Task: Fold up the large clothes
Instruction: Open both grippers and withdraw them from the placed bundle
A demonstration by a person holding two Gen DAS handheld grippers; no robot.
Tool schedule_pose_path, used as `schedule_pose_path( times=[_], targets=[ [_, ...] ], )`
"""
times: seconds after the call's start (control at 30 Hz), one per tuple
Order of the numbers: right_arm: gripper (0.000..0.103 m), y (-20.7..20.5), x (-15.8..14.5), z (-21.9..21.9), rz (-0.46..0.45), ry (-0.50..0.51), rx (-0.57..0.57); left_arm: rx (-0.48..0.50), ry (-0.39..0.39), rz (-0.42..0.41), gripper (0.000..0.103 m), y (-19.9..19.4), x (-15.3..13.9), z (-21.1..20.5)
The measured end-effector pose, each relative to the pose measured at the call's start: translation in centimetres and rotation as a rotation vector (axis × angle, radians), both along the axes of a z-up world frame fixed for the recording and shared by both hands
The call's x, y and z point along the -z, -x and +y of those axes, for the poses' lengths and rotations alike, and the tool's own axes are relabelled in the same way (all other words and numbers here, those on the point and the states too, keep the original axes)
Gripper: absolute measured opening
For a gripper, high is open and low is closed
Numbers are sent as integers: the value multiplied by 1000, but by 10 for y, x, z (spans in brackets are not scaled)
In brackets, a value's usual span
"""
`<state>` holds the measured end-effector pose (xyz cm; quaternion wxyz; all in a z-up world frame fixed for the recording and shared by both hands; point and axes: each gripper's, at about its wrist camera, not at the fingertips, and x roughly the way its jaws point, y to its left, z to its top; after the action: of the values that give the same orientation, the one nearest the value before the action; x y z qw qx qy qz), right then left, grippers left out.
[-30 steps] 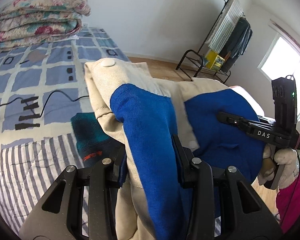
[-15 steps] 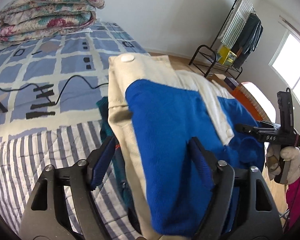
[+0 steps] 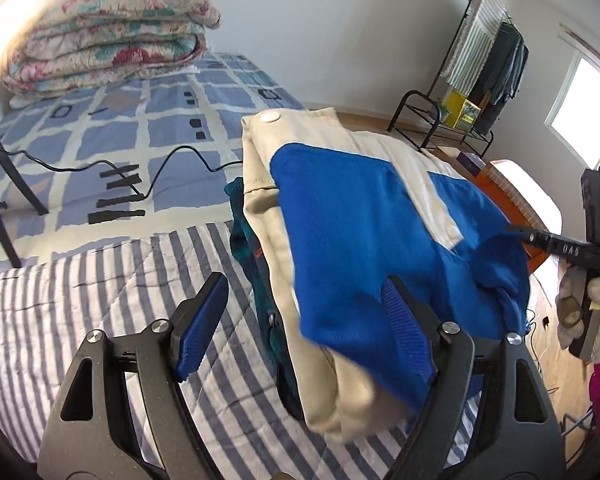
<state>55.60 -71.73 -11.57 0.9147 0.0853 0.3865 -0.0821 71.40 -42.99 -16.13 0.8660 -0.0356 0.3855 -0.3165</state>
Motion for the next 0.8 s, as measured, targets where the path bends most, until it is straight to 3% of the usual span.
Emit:
schedule_pose_path(
  times=[0.33, 0.8],
  targets=[
    [80, 58, -55, 40, -134, 3, 18, 25, -12, -100, 81, 75, -40, 31],
    [80, 191, -163, 165, -222, 99, -93, -2, 31, -239, 81, 234, -162, 122]
  ],
)
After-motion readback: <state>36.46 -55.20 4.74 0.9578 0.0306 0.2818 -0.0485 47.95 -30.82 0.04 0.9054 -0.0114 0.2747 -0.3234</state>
